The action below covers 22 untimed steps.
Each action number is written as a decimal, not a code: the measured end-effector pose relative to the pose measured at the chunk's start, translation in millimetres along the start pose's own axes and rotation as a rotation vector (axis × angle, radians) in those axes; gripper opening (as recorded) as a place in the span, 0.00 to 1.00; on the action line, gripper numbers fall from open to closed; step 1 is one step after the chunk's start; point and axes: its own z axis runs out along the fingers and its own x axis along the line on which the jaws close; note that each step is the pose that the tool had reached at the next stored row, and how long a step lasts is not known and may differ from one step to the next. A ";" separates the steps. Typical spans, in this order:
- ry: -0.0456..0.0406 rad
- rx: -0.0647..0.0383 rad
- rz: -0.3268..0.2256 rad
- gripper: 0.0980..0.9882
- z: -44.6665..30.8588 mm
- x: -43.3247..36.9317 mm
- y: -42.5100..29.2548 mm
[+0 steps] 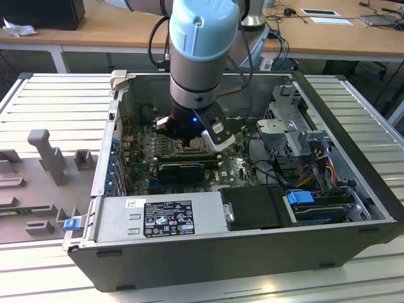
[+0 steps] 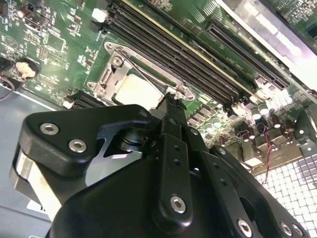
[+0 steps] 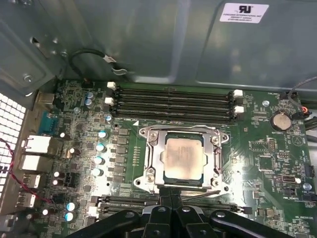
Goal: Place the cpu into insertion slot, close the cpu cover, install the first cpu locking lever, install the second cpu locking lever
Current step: 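Install the second cpu locking lever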
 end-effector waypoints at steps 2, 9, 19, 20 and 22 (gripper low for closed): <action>0.0000 0.000 0.000 0.01 0.5 4.0 0.1; -0.0002 -0.005 0.000 0.01 2.1 15.1 0.3; 0.0037 -0.012 0.001 0.01 5.5 3.9 -3.0; 0.0042 -0.012 0.002 0.01 5.3 3.7 -4.2; 0.0033 -0.015 0.003 0.01 5.9 4.1 -7.3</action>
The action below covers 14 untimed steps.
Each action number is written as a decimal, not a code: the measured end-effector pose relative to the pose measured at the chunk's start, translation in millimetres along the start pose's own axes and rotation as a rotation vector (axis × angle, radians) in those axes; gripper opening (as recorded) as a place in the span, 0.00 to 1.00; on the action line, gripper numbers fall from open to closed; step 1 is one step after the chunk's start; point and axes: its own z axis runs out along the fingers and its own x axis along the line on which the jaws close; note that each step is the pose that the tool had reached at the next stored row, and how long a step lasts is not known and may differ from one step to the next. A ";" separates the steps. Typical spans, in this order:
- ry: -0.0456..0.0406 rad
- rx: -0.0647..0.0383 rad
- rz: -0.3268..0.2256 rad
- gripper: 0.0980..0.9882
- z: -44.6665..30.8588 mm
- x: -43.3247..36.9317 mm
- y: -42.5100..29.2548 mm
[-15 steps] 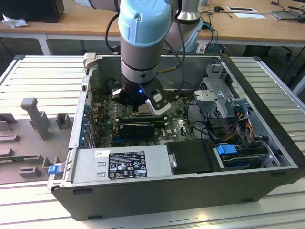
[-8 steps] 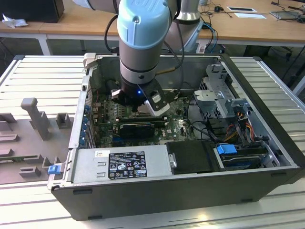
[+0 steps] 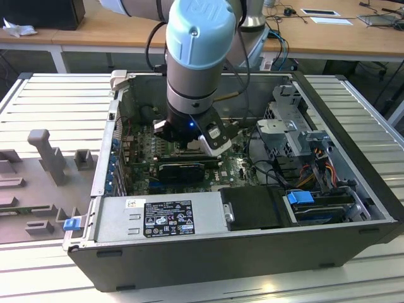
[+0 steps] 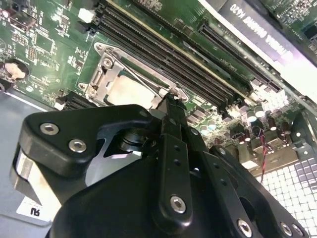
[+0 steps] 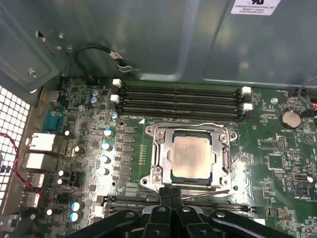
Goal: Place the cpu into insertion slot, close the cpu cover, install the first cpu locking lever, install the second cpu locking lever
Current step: 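Install the second cpu locking lever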
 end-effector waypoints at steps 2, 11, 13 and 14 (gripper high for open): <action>-0.0007 -0.009 0.000 0.01 0.7 3.6 -1.7; -0.0034 -0.028 0.004 0.01 12.2 11.0 -6.2; -0.0076 -0.029 0.015 0.01 15.9 11.7 -7.5; -0.0078 -0.031 0.016 0.01 16.5 13.1 -7.7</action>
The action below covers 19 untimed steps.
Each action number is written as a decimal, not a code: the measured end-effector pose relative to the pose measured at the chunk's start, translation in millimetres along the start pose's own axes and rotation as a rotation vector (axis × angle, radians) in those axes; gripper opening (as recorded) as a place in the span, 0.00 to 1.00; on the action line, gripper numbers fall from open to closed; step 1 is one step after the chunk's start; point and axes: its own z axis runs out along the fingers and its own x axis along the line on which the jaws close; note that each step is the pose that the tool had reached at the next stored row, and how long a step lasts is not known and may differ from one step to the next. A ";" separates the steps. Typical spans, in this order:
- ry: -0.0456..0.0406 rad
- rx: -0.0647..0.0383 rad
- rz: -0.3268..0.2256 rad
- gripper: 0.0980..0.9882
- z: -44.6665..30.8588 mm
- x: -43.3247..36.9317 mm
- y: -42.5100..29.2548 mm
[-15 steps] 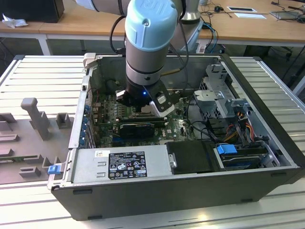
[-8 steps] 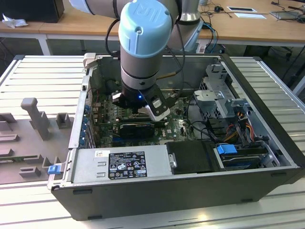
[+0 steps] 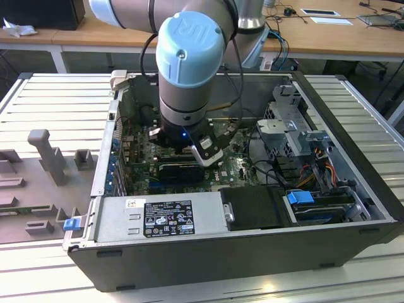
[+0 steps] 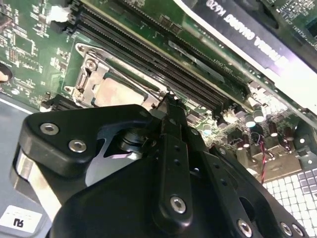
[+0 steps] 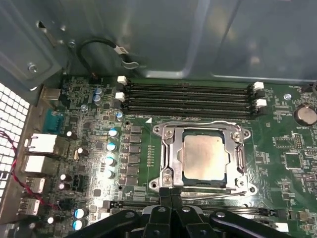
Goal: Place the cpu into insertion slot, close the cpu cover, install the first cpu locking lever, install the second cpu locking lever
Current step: 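Install the second cpu locking lever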
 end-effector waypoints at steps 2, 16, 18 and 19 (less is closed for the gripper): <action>-0.0002 -0.008 0.000 0.01 1.3 4.2 -0.3; -0.0020 -0.045 -0.001 0.01 15.0 7.5 -5.4; -0.0024 -0.051 -0.001 0.01 16.1 7.4 -5.7; -0.0022 -0.052 -0.001 0.01 17.0 7.6 -6.1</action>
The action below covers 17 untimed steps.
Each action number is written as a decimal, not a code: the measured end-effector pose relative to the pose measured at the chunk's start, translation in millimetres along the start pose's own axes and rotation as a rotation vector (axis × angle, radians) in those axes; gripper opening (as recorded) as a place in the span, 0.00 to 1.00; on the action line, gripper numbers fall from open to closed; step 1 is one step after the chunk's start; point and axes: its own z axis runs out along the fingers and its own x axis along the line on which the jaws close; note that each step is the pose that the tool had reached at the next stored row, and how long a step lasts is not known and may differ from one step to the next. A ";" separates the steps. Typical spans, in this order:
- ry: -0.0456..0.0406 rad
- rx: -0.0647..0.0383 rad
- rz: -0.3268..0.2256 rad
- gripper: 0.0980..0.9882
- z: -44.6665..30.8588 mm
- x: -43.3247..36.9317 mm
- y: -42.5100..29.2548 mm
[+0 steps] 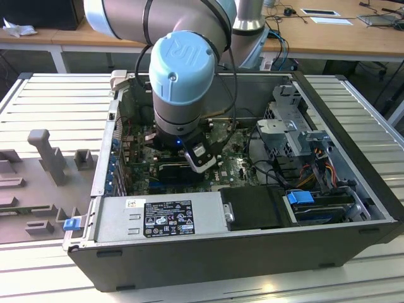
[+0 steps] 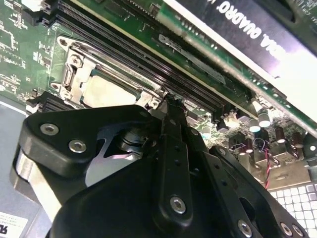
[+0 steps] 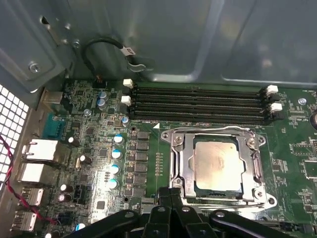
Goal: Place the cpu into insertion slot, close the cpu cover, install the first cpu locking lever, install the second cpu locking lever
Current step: 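Install the second cpu locking lever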
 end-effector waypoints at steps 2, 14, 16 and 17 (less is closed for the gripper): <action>-0.0001 -0.001 0.000 0.01 0.8 0.3 -0.3; 0.0000 -0.002 0.000 0.01 6.6 2.8 2.3; -0.0002 -0.002 0.000 0.01 6.5 3.2 2.4; -0.0003 -0.002 0.000 0.01 4.0 3.4 3.8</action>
